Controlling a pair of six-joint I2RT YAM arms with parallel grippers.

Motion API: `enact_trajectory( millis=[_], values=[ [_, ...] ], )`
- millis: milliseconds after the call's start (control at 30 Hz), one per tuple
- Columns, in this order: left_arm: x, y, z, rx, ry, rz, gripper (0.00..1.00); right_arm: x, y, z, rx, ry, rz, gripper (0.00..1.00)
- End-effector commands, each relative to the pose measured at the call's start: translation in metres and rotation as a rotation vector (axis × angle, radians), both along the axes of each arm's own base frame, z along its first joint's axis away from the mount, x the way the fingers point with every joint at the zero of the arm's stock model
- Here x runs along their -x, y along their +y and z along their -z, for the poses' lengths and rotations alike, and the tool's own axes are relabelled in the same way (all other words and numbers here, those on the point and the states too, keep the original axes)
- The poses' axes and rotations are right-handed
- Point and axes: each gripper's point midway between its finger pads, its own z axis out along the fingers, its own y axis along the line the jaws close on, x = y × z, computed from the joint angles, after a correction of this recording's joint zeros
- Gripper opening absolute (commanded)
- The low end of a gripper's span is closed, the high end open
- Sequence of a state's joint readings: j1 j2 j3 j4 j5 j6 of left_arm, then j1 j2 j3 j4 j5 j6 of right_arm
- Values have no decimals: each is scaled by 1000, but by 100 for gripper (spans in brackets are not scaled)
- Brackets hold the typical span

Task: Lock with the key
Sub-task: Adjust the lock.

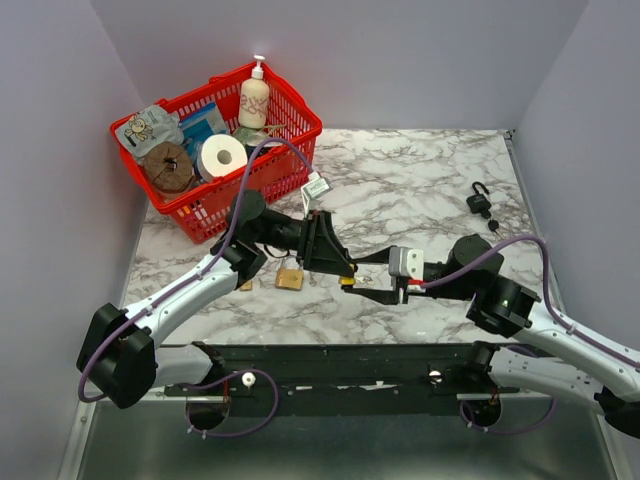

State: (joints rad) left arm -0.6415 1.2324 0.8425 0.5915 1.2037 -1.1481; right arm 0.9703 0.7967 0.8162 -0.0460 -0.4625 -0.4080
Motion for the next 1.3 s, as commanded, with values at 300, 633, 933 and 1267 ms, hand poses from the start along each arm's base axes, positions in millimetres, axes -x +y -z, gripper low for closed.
enact_trajectory(
  millis=[300, 633, 933, 1267],
  values=[
    [5, 18, 0, 19, -50, 41, 0, -14, -17, -31, -104, -92, 110, 18],
    [-1, 21, -14, 59, -38, 34, 0, -10, -26, -21, -87, -105, 115, 99],
    [-3, 20, -23, 84, -43, 33, 0, -7, -12, -1, 2, -139, 34, 100],
    [-4, 19, -27, 93, -40, 26, 0, -9, 3, -7, 5, -174, -10, 100]
  ],
)
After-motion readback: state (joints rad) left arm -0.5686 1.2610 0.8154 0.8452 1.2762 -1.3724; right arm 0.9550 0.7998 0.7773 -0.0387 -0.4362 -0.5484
